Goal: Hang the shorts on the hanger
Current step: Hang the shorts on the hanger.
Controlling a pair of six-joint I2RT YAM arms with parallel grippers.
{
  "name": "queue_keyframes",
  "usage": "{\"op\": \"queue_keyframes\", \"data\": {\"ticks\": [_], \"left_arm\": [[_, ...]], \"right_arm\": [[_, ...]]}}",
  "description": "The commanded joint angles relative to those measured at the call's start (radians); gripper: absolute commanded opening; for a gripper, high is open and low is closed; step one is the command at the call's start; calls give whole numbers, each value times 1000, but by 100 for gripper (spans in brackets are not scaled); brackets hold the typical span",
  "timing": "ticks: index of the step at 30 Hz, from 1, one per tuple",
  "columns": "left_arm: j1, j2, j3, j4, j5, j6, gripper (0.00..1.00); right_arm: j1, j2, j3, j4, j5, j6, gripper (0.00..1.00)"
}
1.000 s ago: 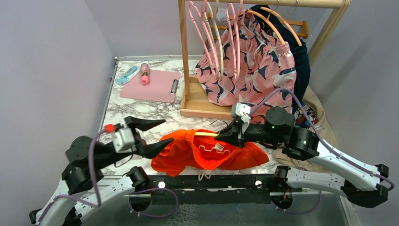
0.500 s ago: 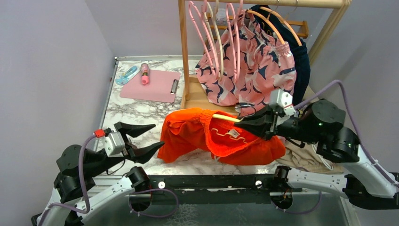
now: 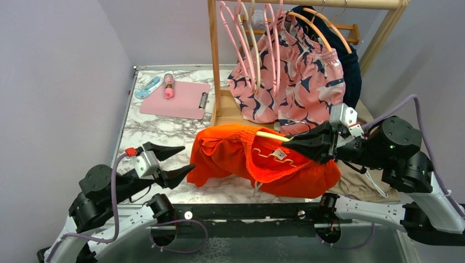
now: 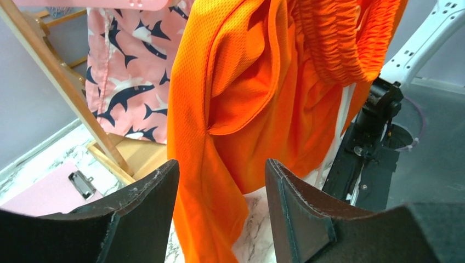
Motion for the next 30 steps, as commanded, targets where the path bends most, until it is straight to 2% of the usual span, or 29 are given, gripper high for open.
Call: {"op": "queue_keyframes", "data": {"ticks": [1, 8, 12, 15, 18, 30], "left_arm": [[0, 28, -25, -2, -51, 26, 60], [0, 71, -46, 15, -29, 44, 55], [0, 79, -68, 33, -25, 49, 47], [0, 78, -80, 41, -51, 56, 28], [0, 68, -89, 45, -102, 66, 0], [0, 34, -114, 56, -183, 27, 0]], "right_arm": [[1, -17, 29, 70, -25, 6, 1], [1, -19, 35, 82, -59, 17, 1], [1, -22, 37, 86, -71, 23, 1], [1, -25, 35, 84, -70, 25, 1], [1, -30, 31, 84, -67, 25, 1], [0, -70, -5, 120, -34, 34, 1]]}}
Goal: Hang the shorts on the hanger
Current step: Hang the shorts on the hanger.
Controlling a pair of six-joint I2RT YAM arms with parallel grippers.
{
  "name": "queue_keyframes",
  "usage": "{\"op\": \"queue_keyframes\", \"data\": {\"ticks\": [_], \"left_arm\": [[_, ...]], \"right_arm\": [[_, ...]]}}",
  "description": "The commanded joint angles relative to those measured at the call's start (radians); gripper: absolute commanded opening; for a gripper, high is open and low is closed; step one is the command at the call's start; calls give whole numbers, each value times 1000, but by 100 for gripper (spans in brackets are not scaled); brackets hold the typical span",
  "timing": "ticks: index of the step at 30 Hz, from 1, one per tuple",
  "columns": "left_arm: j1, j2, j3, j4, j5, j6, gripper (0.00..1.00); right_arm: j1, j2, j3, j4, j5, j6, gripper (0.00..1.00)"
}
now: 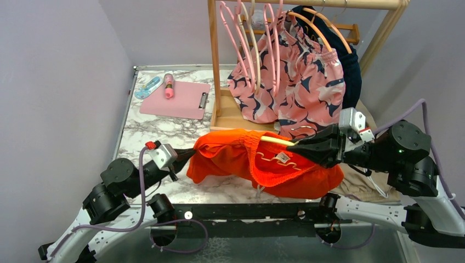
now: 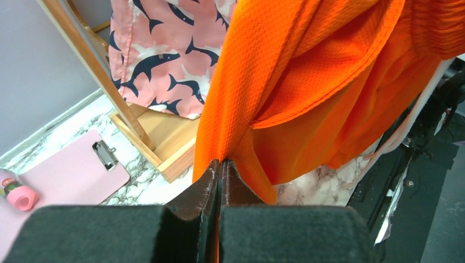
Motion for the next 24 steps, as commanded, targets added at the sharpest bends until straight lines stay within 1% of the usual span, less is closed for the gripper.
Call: {"op": "queue_keyframes", "data": {"ticks": [1, 6, 7, 9, 10, 11, 12, 14, 18, 21, 24], "left_arm": [[0, -5, -13, 17, -61, -20, 0], [0, 9, -6, 16, -74, -25, 0], [0, 6, 0, 17, -72, -22, 8], [0, -6, 19, 18, -62, -15, 43], [0, -11, 35, 18, -53, -11, 53], [0, -16, 56, 23, -39, -6, 60], [0, -15, 82, 26, -26, 0, 65], [0, -6, 142, 32, -5, 14, 69], [0, 55, 296, 35, 70, 44, 70], [0, 128, 368, 40, 164, 49, 70], [0, 217, 398, 42, 299, 39, 70]], "right_arm": [[2, -39, 3, 120, 7, 19, 1], [1, -46, 1, 108, 2, 25, 1], [1, -46, -1, 106, 3, 24, 1], [1, -45, -7, 101, 4, 21, 1], [0, -42, -8, 96, 6, 18, 1], [0, -39, -9, 90, 8, 15, 1], [2, -35, -10, 84, 11, 10, 1], [1, -26, -15, 72, 16, -1, 1], [1, 1, -38, 57, 15, -22, 1], [0, 38, -52, 50, -12, -32, 1], [1, 79, -70, 59, -55, -38, 1]]}}
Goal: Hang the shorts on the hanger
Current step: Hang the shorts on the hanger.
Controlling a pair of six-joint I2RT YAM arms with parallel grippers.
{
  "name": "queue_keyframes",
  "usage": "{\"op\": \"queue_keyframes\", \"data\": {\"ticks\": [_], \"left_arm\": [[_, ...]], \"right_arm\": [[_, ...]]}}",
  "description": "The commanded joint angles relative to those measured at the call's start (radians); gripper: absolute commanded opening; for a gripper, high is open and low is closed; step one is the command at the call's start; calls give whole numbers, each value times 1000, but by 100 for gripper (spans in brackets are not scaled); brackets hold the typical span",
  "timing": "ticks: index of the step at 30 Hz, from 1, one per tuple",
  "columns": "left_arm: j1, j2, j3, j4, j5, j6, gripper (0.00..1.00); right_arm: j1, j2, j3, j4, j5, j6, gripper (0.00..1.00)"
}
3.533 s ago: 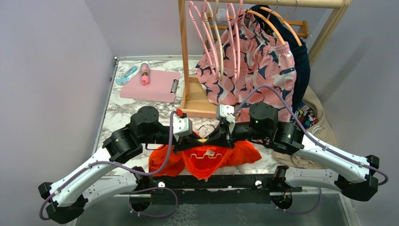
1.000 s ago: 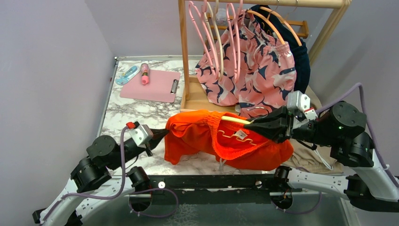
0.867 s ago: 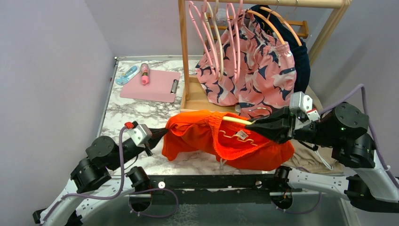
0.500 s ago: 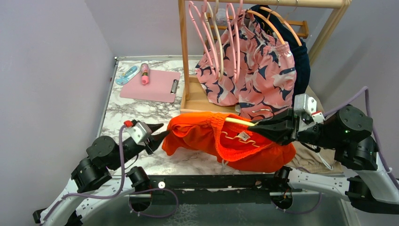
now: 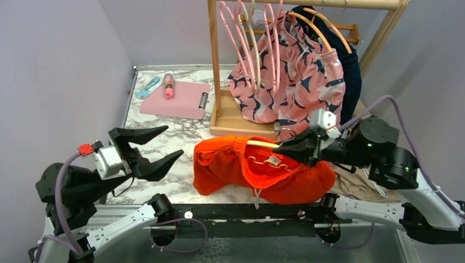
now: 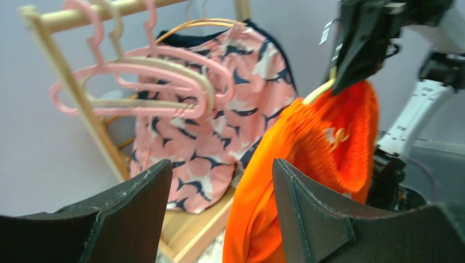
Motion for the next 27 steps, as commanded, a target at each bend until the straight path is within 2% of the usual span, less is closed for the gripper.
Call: {"op": "queue_keyframes", "data": {"ticks": [1, 3, 7, 17, 22, 27], "left_arm": [[0, 156, 29, -1, 255, 6, 70], [0, 214, 28, -1, 365, 2, 70], [0, 308, 14, 3, 458, 8, 69], [0, 387, -17, 62, 509, 29, 61], [0, 382, -41, 62, 505, 30, 49], [0, 329, -101, 62, 453, 27, 22]], "right_arm": [[0, 50, -21, 65, -68, -21, 1], [1, 68, -28, 77, -97, -21, 1], [2, 92, -35, 102, -143, -12, 1], [0, 105, -58, 137, -166, 5, 1], [0, 98, -65, 147, -157, 5, 1], [1, 76, -69, 153, -135, 4, 1]]}}
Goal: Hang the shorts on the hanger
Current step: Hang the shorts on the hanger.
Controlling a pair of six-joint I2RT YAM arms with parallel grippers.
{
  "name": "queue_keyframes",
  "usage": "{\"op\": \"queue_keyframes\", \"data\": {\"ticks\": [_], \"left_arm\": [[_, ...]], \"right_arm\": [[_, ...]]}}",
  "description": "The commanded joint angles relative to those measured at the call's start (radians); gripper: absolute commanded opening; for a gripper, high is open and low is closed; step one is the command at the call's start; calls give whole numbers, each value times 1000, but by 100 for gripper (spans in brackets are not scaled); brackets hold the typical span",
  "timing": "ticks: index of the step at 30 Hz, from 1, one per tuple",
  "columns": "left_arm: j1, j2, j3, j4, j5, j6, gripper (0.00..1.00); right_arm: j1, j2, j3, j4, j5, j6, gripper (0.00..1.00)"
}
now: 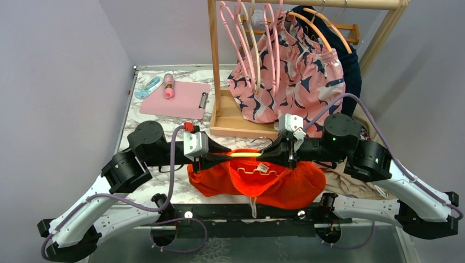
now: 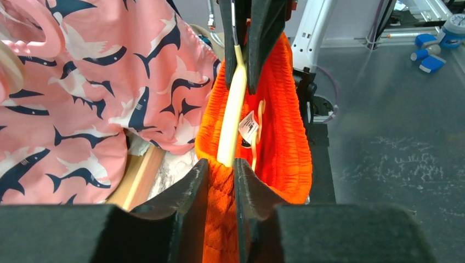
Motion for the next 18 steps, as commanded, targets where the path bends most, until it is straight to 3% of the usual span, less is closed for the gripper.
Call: {"op": "queue_keyframes", "data": {"ticks": [1, 6, 18], "left_arm": [[-1, -50, -54, 19, -26, 3, 18], [-1, -81, -81, 16, -62, -9, 2], [-1, -161, -120, -46, -144, -15, 0]], "right_arm": [[1, -43, 3, 110, -2, 6, 1], [2, -53, 1, 107, 8, 6, 1], [2, -103, -8, 147, 39, 21, 1]]}}
